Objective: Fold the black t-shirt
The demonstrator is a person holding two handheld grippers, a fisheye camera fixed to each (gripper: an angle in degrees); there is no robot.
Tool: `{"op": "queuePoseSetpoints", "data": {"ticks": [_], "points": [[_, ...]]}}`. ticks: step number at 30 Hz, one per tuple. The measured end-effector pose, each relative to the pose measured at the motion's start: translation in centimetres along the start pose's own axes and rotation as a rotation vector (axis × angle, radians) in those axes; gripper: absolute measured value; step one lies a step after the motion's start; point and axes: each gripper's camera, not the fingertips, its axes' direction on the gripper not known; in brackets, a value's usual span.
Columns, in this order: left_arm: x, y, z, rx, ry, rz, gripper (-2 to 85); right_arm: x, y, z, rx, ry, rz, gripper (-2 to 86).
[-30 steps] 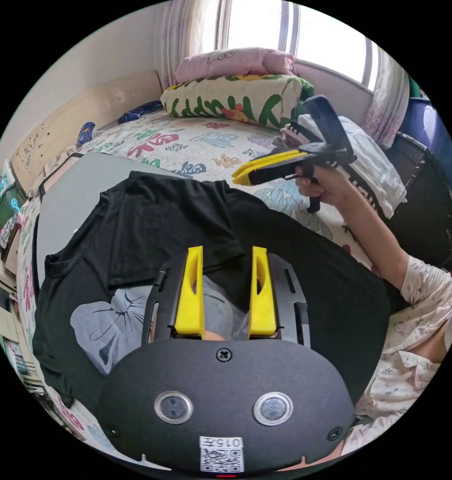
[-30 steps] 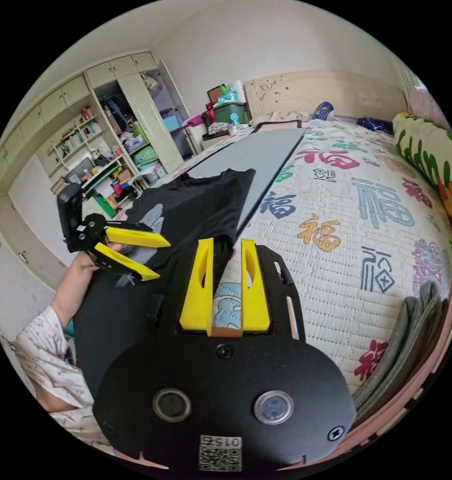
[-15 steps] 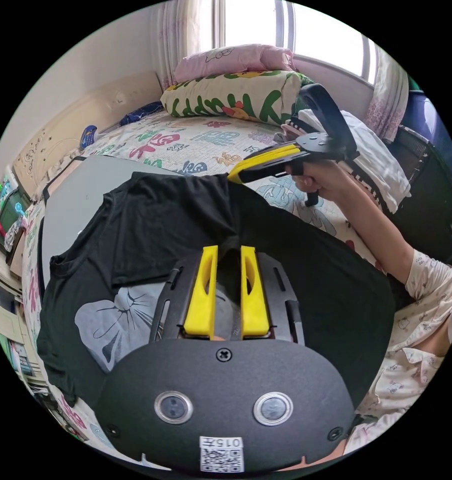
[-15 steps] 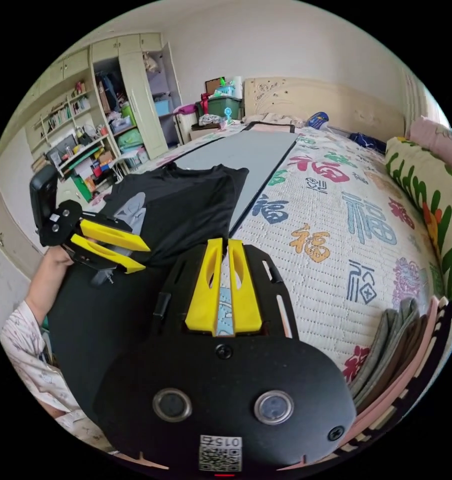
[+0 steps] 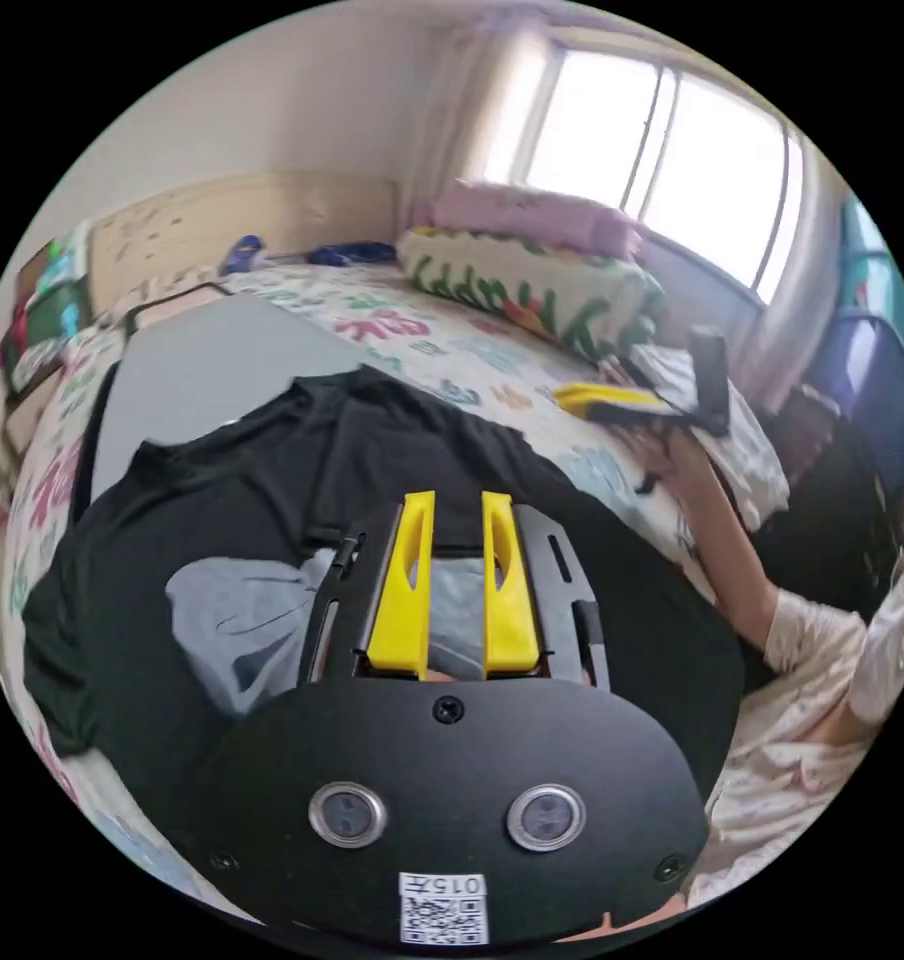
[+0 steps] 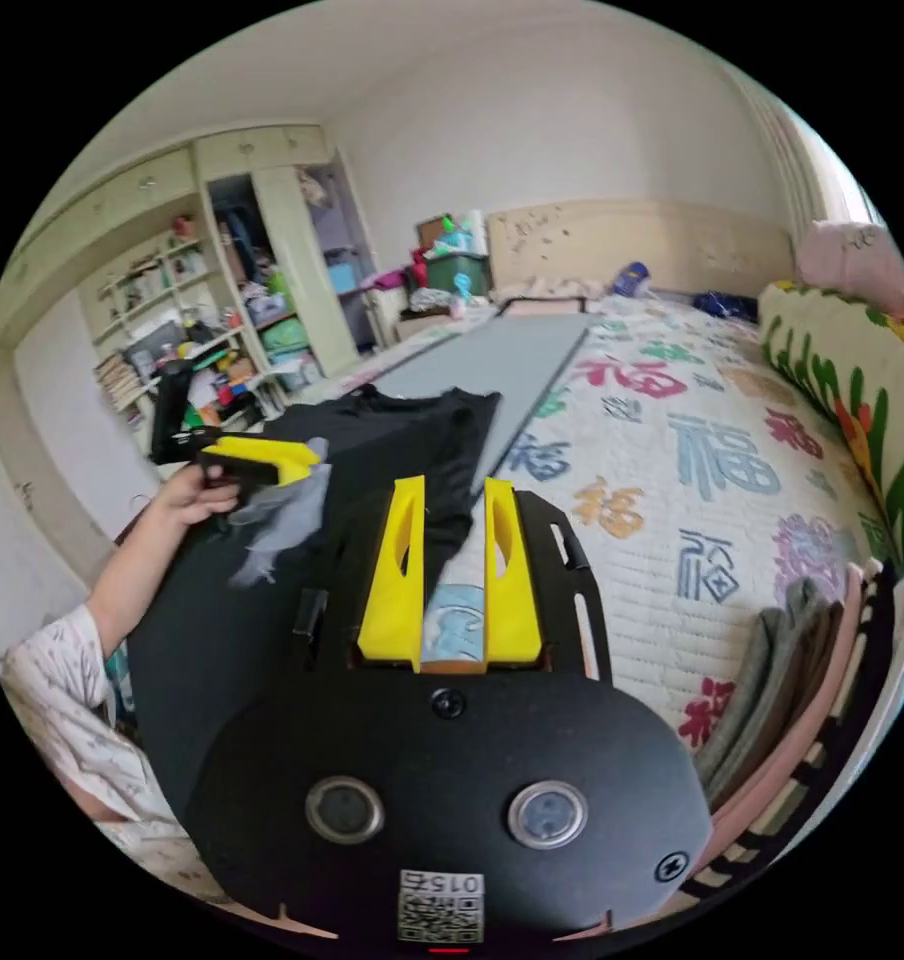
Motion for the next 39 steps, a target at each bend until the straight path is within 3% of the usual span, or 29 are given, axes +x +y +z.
{"op": "queuePoseSetpoints", "data": {"ticks": [4, 9, 15, 18, 24, 34, 39], "points": [[-4.7, -0.3, -2.2, 0.058, -0.063, -0.195, 8.5, -4.2, 0.1, 2.1, -0.077, -0.182, -0.137, 8.8], [-5.4, -3.8, -1.9, -0.028, -0.036, -0.207, 9.2, -9.2, 0.9, 6.5, -0.261, 0.021, -0.283, 8.6], [-6.6, -7.0, -0.7, -0.154, -0.007, -0.248, 8.4, -9.8, 1.2, 8.7, -0.345, 0.038, -0.291, 8.6], [-8.2, -7.3, -1.1, -0.154, 0.031, -0.318, 2.4, -9.9, 0.9, 8.6, -0.35, 0.045, -0.29, 7.0], [-8.6, -6.7, -3.1, -0.069, 0.081, -0.333, -0.6, -9.4, -0.4, 7.0, -0.316, 0.0, -0.269, 3.5], [-5.8, -4.8, -4.9, -0.04, -0.047, -0.263, -0.4, -10.8, -4.0, 5.4, -0.326, -0.029, -0.321, 2.5], [-5.4, -2.4, -5.1, -0.026, -0.106, -0.28, 5.0, -11.0, -7.2, 3.2, -0.345, -0.079, -0.378, 8.7]]}}
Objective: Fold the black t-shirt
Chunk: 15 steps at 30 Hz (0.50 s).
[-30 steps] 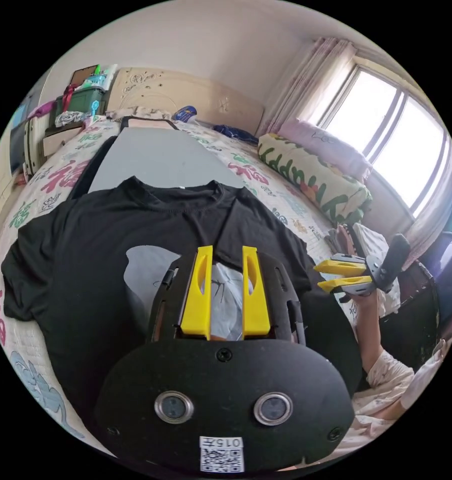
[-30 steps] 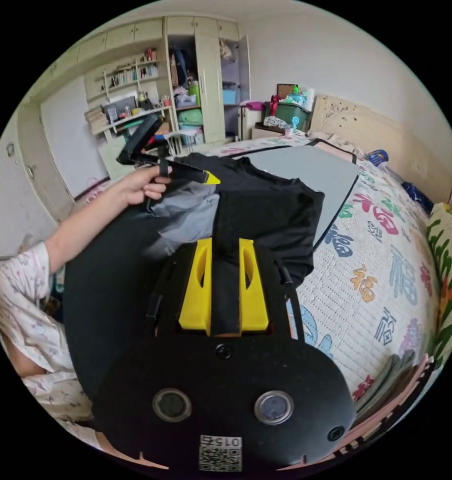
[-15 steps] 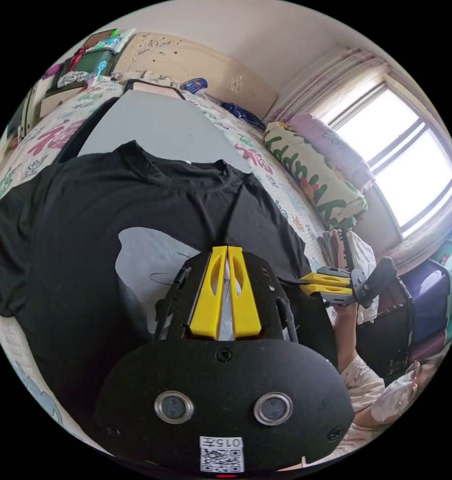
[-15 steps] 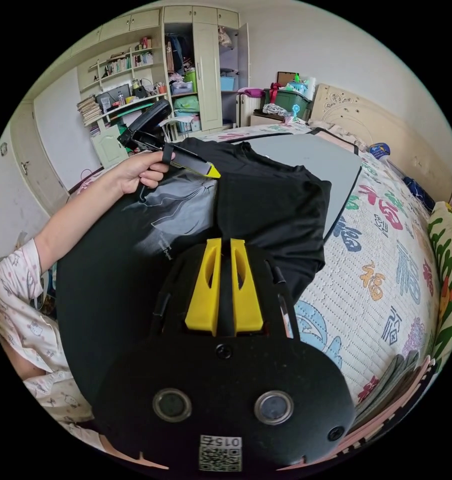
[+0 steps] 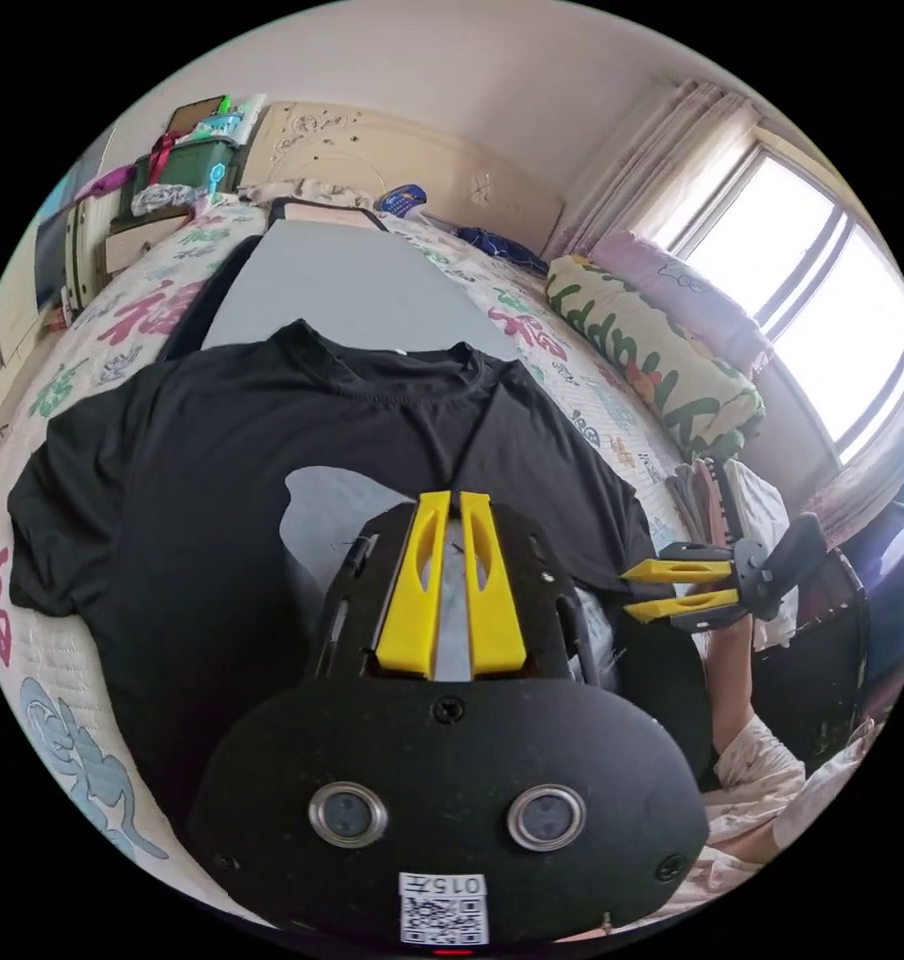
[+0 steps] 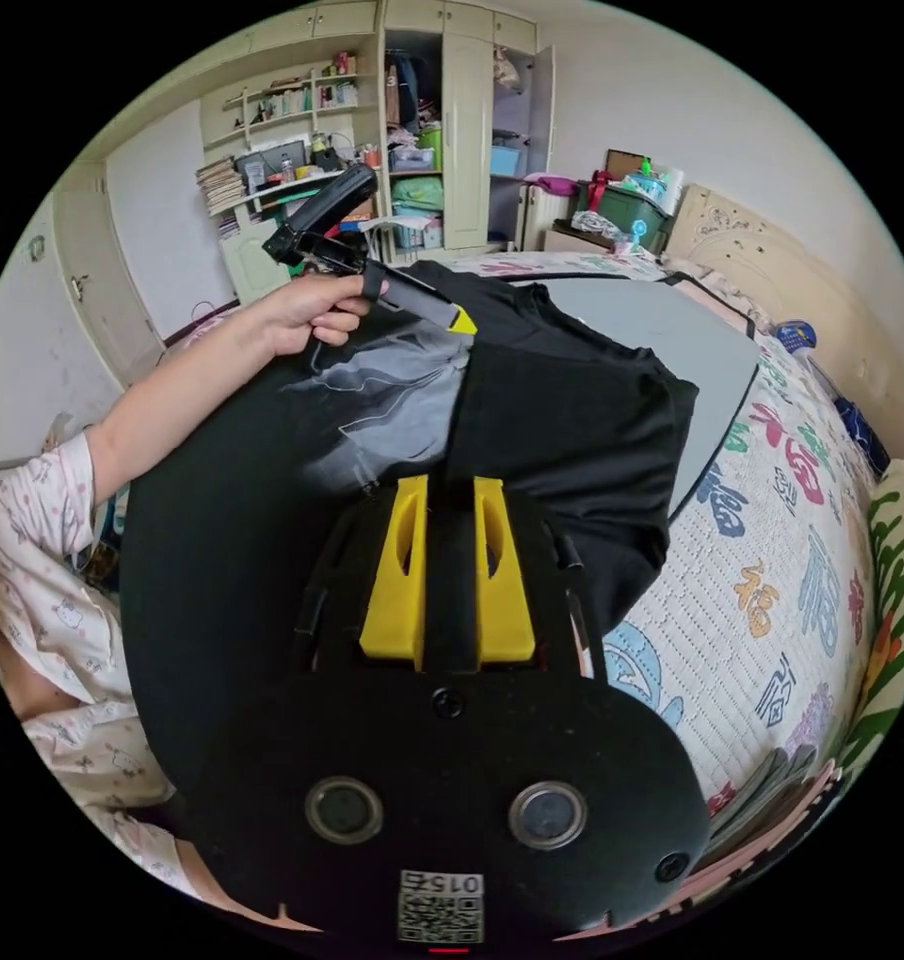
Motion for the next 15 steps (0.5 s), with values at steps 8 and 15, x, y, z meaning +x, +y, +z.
{"op": "queuePoseSetpoints", "data": {"ticks": [8, 15], "points": [[10.4, 5.2, 1.4, 0.006, 0.111, 0.478, 4.2, 11.7, 1.8, -8.0, 0.184, 0.178, 0.508, 8.7], [17.2, 10.7, 7.3, -0.232, 0.061, 0.748, 1.9, 19.1, 1.1, -11.6, 0.29, -0.146, 0.688, 8.8]]}}
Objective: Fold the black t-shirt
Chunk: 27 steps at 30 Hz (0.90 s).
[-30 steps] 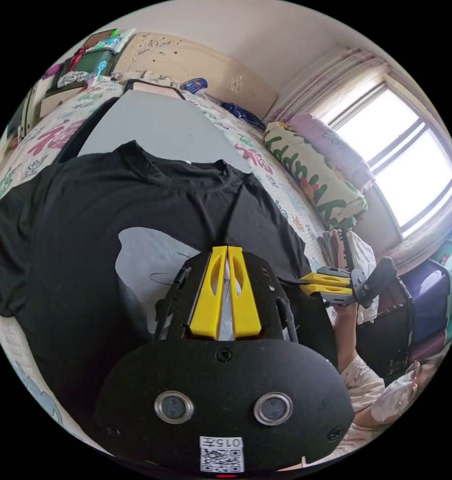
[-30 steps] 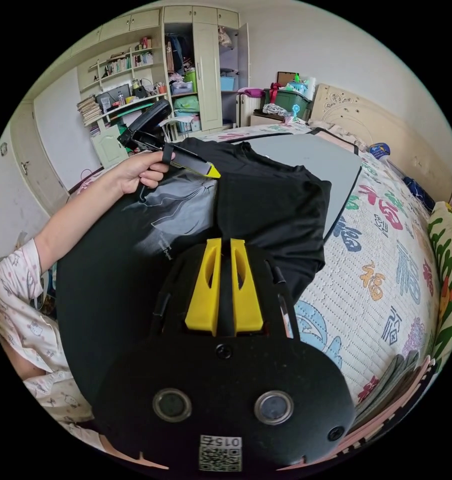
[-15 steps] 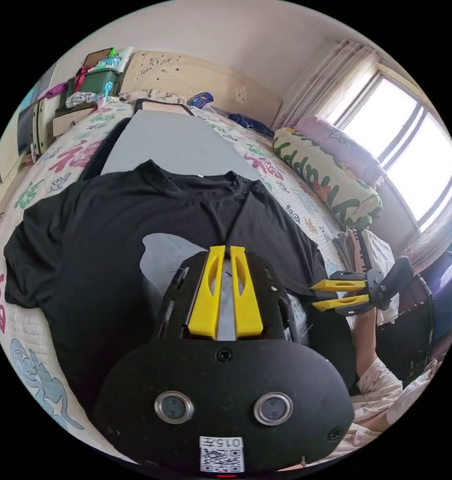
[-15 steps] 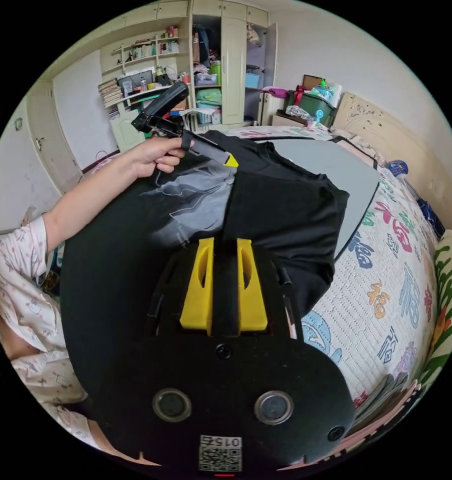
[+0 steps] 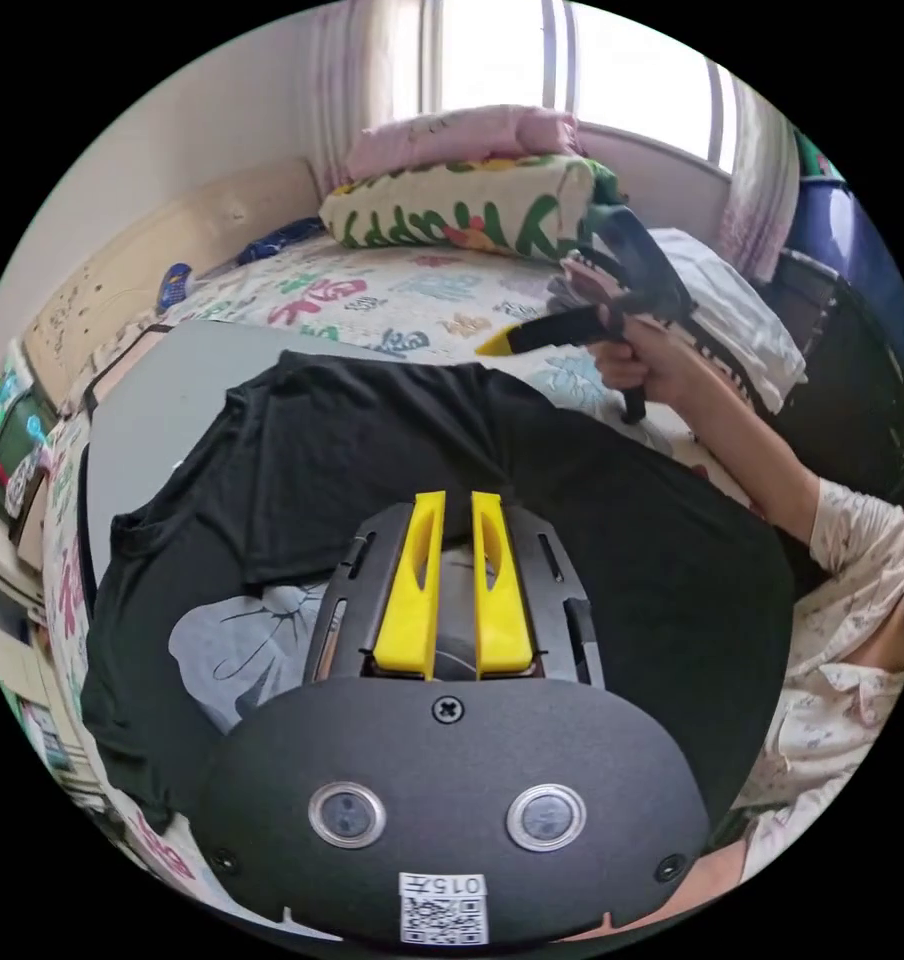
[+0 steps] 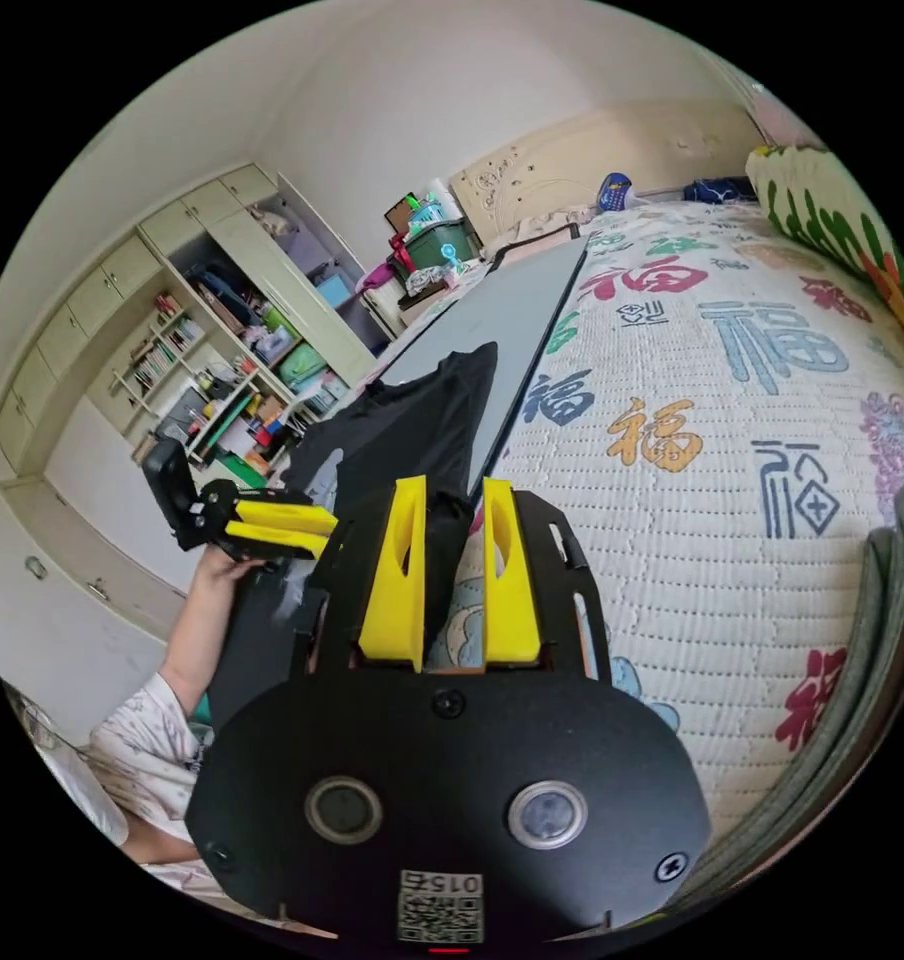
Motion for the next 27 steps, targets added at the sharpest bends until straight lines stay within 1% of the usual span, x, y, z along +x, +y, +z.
{"op": "queuePoseSetpoints", "data": {"ticks": [4, 8, 10, 11, 13, 14, 15, 16, 18, 19, 20, 24, 27], "points": [[2.3, 0.6, 0.7, 0.003, -0.06, 0.037, 1.3, 0.1, -2.5, -0.2, -0.049, -0.027, 0.015, 8.2], [1.7, 0.9, 0.8, -0.005, 0.008, 0.015, 1.6, -0.4, -4.2, -1.3, -0.059, -0.026, 0.026, 5.7], [0.6, 1.0, -0.4, 0.027, 0.045, -0.03, 1.9, -0.4, -4.9, -1.9, -0.052, -0.029, 0.041, 4.3], [-0.2, 1.2, -1.5, 0.075, 0.047, -0.073, 2.1, -0.3, -5.2, -2.3, -0.048, -0.041, 0.052, 3.5], [-1.9, 1.3, -3.1, 0.168, 0.003, -0.164, 2.5, 0.0, -5.7, -2.8, -0.042, -0.066, 0.069, 3.0], [-3.3, 1.2, -3.5, 0.217, -0.052, -0.242, 2.9, 0.1, -6.0, -3.1, -0.037, -0.083, 0.077, 3.0], [-5.0, 0.5, -3.2, 0.202, -0.112, -0.32, 3.3, 0.1, -6.2, -3.4, -0.031, -0.095, 0.079, 3.4], [-5.9, -0.1, -2.7, 0.17, -0.14, -0.352, 3.6, 0.0, -6.3, -3.6, -0.025, -0.1, 0.074, 3.5], [-8.7, -3.1, -0.2, 0.02, -0.195, -0.396, 5.3, -0.6, -6.7, -4.5, 0.007, -0.102, 0.048, 6.7], [-9.3, -3.8, 0.3, 0.007, -0.195, -0.41, 5.5, -0.8, -6.8, -4.6, 0.013, -0.097, 0.039, 7.1], [-10.0, -4.9, 1.1, 0.03, -0.18, -0.431, 5.9, -1.2, -6.9, -4.8, 0.021, -0.086, 0.022, 7.8], [-11.8, -8.8, 3.6, 0.176, -0.081, -0.49, 6.9, -2.6, -7.3, -3.7, -0.021, -0.046, -0.012, 8.2], [-13.4, -11.6, 6.4, 0.169, -0.017, -0.556, 8.9, -3.4, -7.6, -2.3, -0.07, -0.003, -0.027, 8.1]]}}
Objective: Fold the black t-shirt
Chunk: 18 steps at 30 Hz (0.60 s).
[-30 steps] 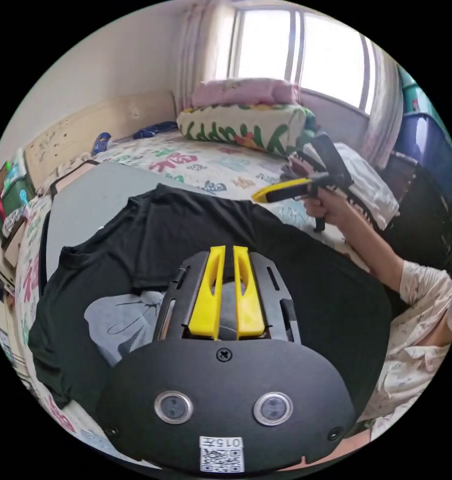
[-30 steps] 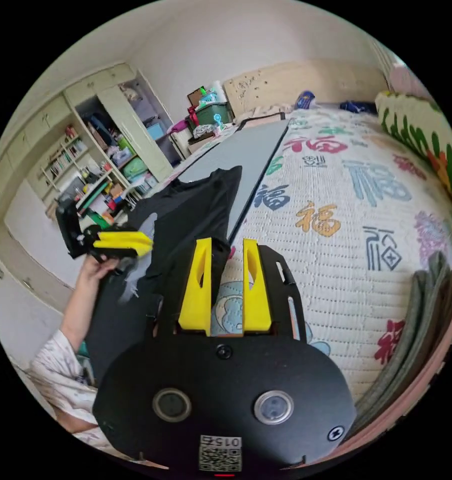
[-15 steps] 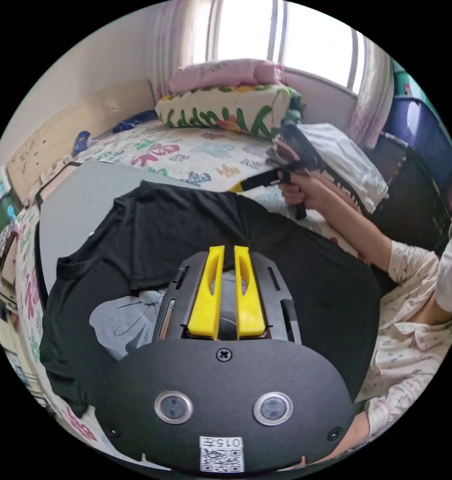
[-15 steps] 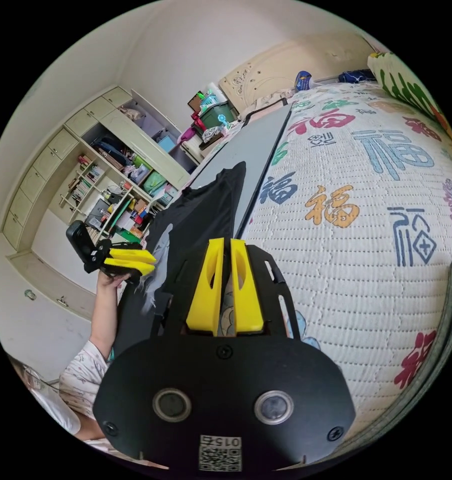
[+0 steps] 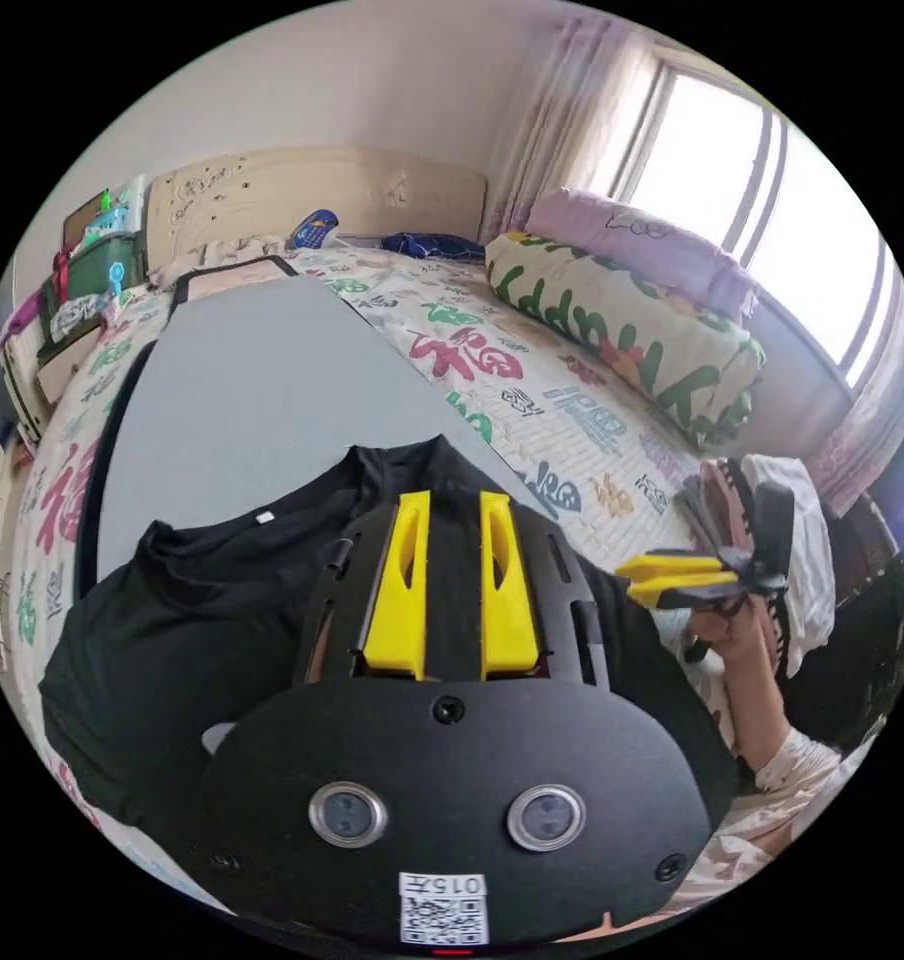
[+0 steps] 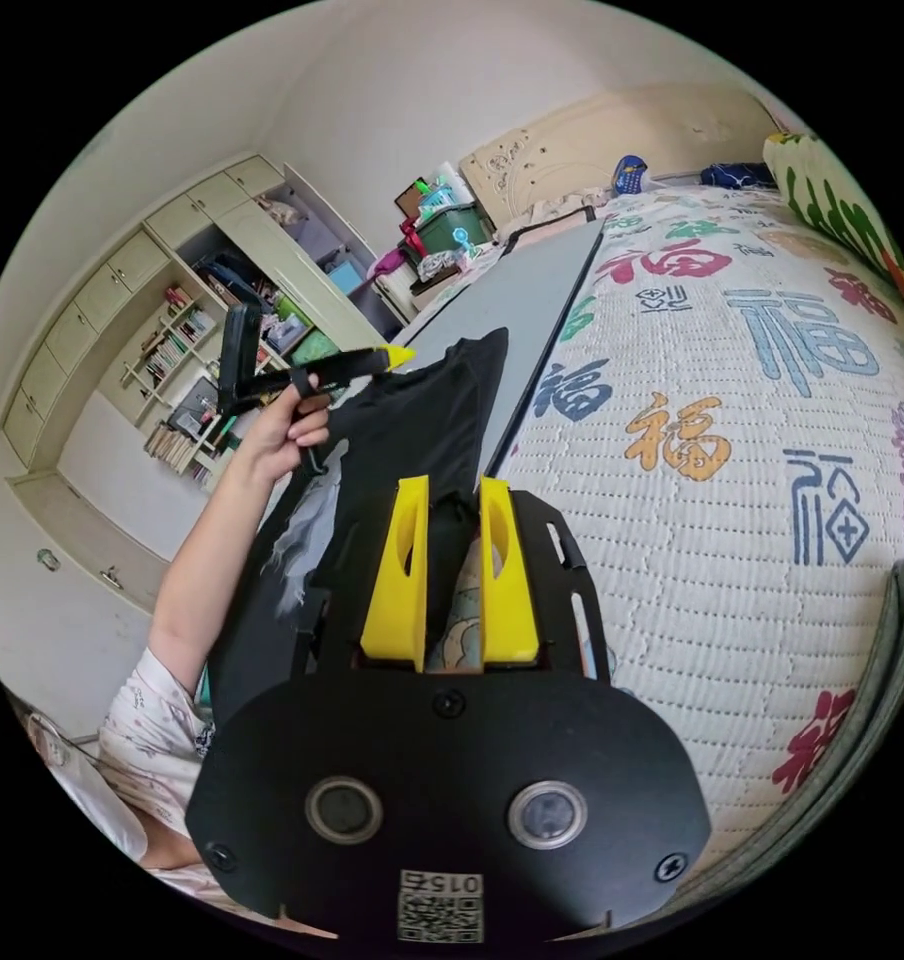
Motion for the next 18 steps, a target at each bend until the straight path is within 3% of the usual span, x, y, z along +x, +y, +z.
{"op": "queuePoseSetpoints", "data": {"ticks": [6, 11, 18], "points": [[0.7, -3.0, 6.4, -0.113, 0.012, -0.07, 10.0, -0.1, 0.2, 1.8, -0.033, 0.019, 0.002, 6.7], [3.0, -3.6, 7.5, -0.092, -0.096, 0.02, 2.8, 0.2, 1.1, 3.1, -0.034, 0.019, 0.008, 4.6], [6.4, -4.8, 9.7, -0.122, -0.177, 0.053, 2.5, -0.5, 3.0, 5.9, -0.057, 0.128, -0.027, 3.2]]}}
